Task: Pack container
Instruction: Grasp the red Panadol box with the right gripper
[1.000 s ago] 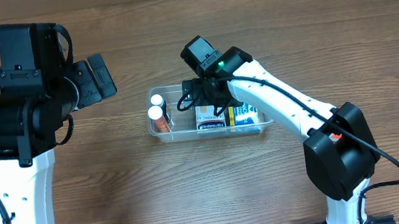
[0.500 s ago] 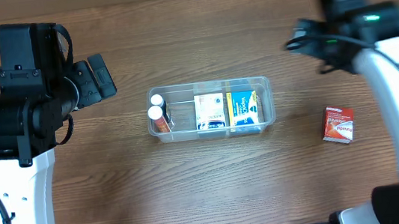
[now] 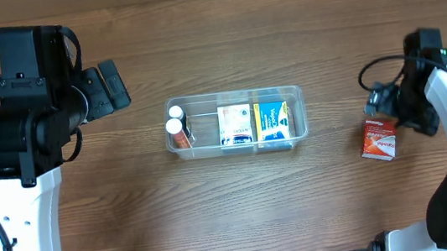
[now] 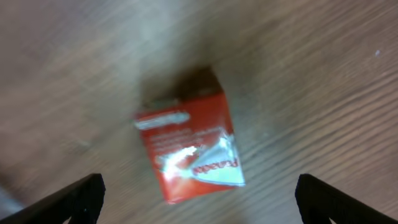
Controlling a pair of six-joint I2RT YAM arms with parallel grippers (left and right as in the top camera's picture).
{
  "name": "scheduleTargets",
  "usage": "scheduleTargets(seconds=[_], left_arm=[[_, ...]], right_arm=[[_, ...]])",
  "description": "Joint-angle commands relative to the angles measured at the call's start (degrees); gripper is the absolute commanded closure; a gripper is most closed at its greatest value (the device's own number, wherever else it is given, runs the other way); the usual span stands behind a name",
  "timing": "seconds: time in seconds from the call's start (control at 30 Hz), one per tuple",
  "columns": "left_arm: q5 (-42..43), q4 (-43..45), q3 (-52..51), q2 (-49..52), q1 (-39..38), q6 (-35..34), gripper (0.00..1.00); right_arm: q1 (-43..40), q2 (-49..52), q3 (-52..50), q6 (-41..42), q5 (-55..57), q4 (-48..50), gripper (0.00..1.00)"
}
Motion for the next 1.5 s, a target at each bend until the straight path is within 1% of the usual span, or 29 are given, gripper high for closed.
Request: scheduleTargets(seconds=[0.0, 0.33, 0.57, 0.77, 0.93, 0.97, 1.0, 1.17, 1.23, 1.27, 1.4, 1.47], left_arm=[[-0.3, 0.3, 0.3, 0.2, 0.3, 1.4, 0.00], [-0.3, 0.2, 0.3, 0.2, 0.3, 1.5, 0.00], [-0.3, 0.2, 0.3, 0.2, 0.3, 1.5, 0.00], [-0.3, 0.2, 0.3, 0.2, 0.3, 1.5, 0.00], [-0.3, 0.2, 0.3, 0.2, 0.3, 1.5, 0.00], [-0.3, 0.2, 0.3, 0.2, 0.3, 1.5, 0.00], [-0.3, 0.2, 0.3, 0.2, 0.3, 1.5, 0.00], [-0.3, 0.0, 0.3, 0.2, 0.3, 1.5, 0.00], [-0.3, 0.0, 0.3, 0.2, 0.3, 1.5, 0.00], [-0.3, 0.0, 0.3, 0.2, 0.3, 1.5, 0.00], [-0.3, 0.0, 0.3, 0.2, 0.3, 1.5, 0.00], [-0.3, -0.1, 0.3, 0.2, 0.3, 1.5, 0.00]], right_arm=[[0.0, 0.1, -5.0, -8.7, -2.2, 3.4, 0.00], [0.0, 0.6, -11.0, -10.4, -2.1, 12.7, 0.00], [0.0, 6.6, -11.3, -10.8, -2.2, 14.1, 0.00], [0.0, 7.4, -11.3, -10.8, -2.2, 15.3, 0.01], [0.0, 7.4, -11.3, -10.8, -2.1, 15.4, 0.11], [0.0, 7.4, -11.3, -10.8, -2.1, 15.5, 0.16], [0.0, 7.4, -11.3, -10.8, -2.1, 15.7, 0.20], [0.0, 7.4, -11.3, -10.8, -2.1, 16.0, 0.24], [0.0, 7.4, -11.3, -10.8, -2.2, 16.3, 0.32], [0.0, 7.4, -11.3, -10.8, -2.2, 16.6, 0.33], [0.1, 7.4, -10.8, -10.1, -2.3, 16.7, 0.36], [0.1, 7.2, -9.0, -10.1, -4.2, 15.4, 0.38]])
